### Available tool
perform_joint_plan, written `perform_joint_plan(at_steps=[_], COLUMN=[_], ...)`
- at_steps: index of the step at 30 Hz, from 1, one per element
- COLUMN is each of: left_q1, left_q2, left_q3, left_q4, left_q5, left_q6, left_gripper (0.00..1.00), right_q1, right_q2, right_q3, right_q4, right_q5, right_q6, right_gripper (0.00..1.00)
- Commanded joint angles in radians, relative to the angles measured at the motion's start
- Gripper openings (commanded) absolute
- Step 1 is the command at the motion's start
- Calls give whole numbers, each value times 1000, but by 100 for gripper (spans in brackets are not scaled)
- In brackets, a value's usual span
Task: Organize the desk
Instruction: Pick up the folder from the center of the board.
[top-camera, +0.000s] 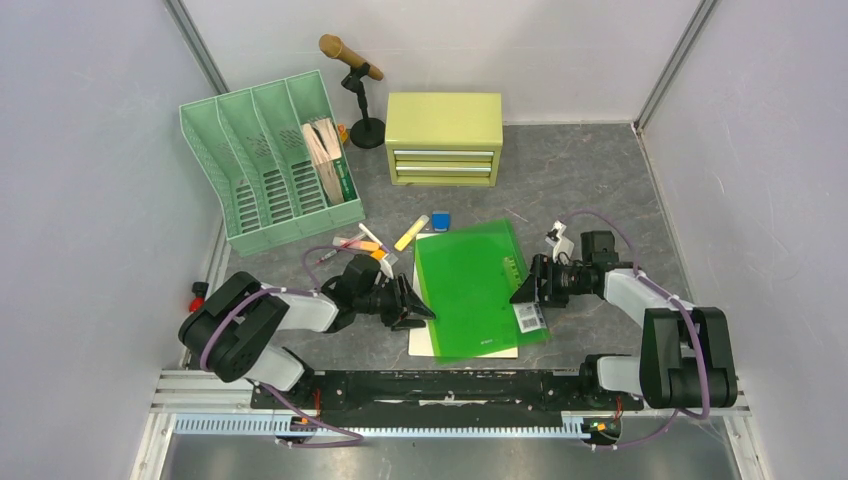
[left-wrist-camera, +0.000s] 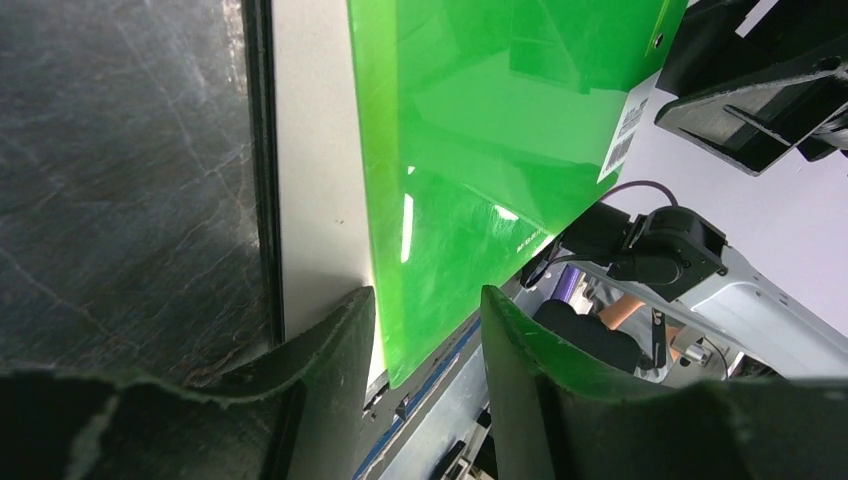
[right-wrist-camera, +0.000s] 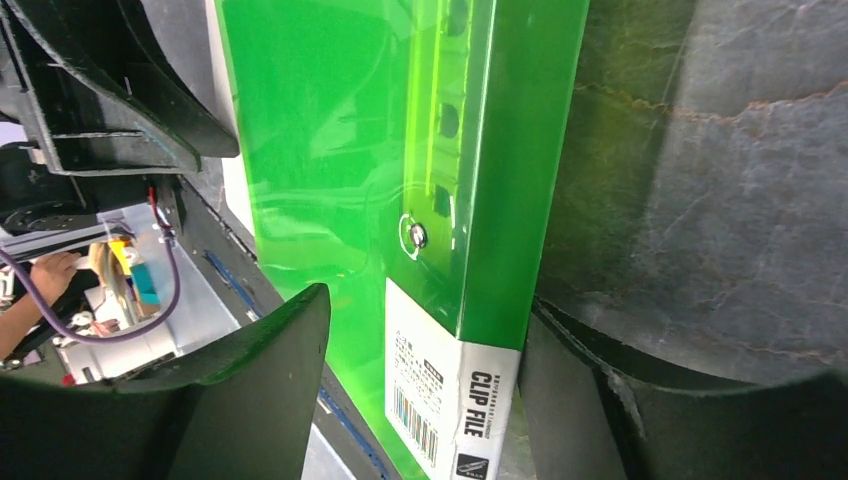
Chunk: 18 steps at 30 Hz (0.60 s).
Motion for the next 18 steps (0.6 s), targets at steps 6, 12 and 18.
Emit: perform_joint_plan(at_steps=[6, 12, 18], left_q1=[-7, -9, -10], left_q2=[52, 73, 75], left_q3=[-19, -1, 7], left_q4=[-49, -49, -49], left_q5=[-69, -60, -45], left_q6=[14, 17, 17], left_gripper=[51, 51, 51], right_q1=[2, 9, 70], right_q2=[-80, -89, -76], right_q3=[109, 126, 140], right_q4=[-80, -56, -67], right_q5=[-98, -160, -152], right_q6=[39, 110, 125], right_gripper=[57, 51, 51])
